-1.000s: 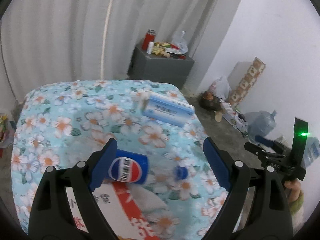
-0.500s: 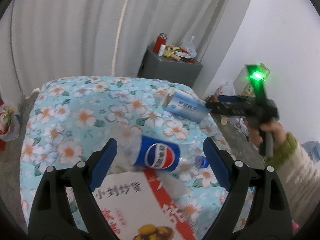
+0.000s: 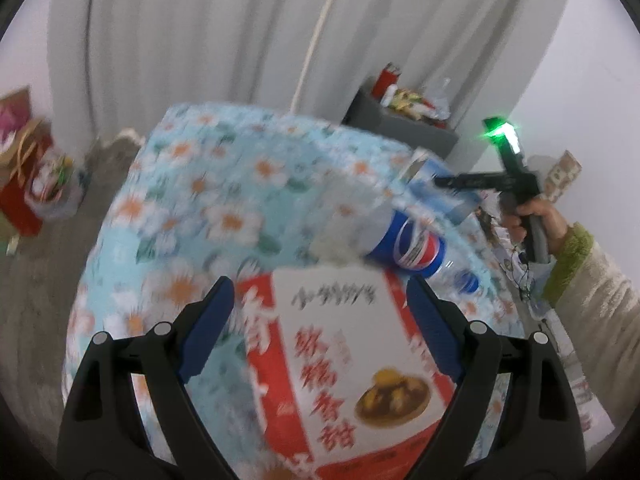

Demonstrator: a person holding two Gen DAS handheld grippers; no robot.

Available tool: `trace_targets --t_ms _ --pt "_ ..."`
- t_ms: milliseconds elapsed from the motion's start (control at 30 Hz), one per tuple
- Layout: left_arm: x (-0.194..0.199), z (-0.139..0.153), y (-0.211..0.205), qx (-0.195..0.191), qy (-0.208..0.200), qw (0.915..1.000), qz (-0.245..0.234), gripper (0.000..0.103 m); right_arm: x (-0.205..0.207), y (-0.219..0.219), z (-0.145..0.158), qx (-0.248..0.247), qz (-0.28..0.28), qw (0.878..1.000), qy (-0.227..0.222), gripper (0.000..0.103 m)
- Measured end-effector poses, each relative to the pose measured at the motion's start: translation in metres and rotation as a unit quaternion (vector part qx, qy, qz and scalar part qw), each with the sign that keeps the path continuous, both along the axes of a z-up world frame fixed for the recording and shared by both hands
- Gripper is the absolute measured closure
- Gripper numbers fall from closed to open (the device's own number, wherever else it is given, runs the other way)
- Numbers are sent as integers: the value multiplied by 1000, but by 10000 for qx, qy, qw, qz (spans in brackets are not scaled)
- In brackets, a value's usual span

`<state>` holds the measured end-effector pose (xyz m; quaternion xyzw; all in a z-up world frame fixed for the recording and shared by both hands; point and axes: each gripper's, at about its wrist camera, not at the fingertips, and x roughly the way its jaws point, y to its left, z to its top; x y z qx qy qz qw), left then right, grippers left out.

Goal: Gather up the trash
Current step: 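Grasp the blue-and-white medicine box with the right tool, then grasp the red snack bag with the left tool while the right holds the medicine box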

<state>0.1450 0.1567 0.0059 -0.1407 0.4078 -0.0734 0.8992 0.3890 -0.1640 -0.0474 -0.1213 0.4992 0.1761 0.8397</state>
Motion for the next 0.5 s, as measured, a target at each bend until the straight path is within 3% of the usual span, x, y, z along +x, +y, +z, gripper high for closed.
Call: trace_targets --t_ms 167,333,500 --pt "-20 -17 8 -291 209 9993 63 20 -11 10 3 -294 58 9995 -88 67" --pt "-35 -27 8 -442 366 9983 71 20 -26 14 8 -451 -75 9988 -196 69" --pt "-47 -41 13 -641 576 9961 197 20 -57 -2 25 -8 -341 9992 -204 69"
